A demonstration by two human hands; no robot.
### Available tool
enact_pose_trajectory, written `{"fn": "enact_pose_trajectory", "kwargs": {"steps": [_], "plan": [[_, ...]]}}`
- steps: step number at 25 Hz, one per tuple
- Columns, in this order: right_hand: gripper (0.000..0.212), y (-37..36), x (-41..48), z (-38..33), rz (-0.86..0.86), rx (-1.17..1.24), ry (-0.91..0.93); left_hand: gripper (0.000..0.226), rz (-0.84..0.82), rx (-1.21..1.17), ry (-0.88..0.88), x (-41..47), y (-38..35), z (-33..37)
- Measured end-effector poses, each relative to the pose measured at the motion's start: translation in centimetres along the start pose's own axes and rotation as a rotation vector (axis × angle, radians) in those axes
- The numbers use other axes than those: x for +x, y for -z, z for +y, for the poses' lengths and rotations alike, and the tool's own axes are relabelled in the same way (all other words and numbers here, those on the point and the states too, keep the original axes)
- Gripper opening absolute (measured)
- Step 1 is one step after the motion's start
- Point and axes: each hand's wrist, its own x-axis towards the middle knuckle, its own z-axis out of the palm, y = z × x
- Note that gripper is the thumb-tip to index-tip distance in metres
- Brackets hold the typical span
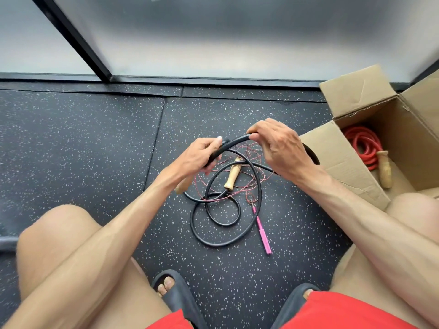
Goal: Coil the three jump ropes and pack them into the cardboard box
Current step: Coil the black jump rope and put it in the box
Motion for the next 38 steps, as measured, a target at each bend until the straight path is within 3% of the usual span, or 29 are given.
{"fn": "enact_pose_trajectory", "kwargs": {"steps": [5,7,12,21,24,29,32,34,38], "plan": [[0.028,0.0,0.3,0.5,0.107,0.155,-0.267,0.07,-0.305,-0.316,0.105,-1.6,-1.0,2.8],[0.028,-0.7,0.3,0.5,0.091,0.205,-0.336,0.067,-0.391,-0.432,0.088,-2.2,-1.2,3.6],[0.037,-2.0,-0.2,-1.2,0.024,0.44,-0.469,0.053,-0.379,-0.748,0.061,-2.6,-0.5,4.3],[0.029,-3.6,-1.2,1.4,-0.212,0.351,-0.499,0.049,-0.422,-1.031,0.059,-1.8,0.5,5.5],[0.02,-4.1,-1.6,2.2,-0.218,0.386,-0.516,0.05,-0.459,-1.049,0.066,-1.8,0.9,5.9],[0.026,-4.3,-0.9,0.7,-0.141,0.582,-0.625,0.047,-0.344,-1.118,-0.03,-1.1,1.9,5.8],[0.037,-4.0,-0.3,-0.7,-0.104,0.936,-0.769,0.048,-0.192,-1.193,-0.103,-0.4,2.6,5.7],[0.041,-3.7,0.2,-1.5,-0.129,1.146,-0.866,0.049,-0.115,-1.21,-0.12,0.0,2.5,5.6],[0.059,-4.2,-0.1,-1.5,-0.252,1.259,-0.956,0.049,-0.016,-1.124,-0.135,0.3,2.1,5.8]]}}
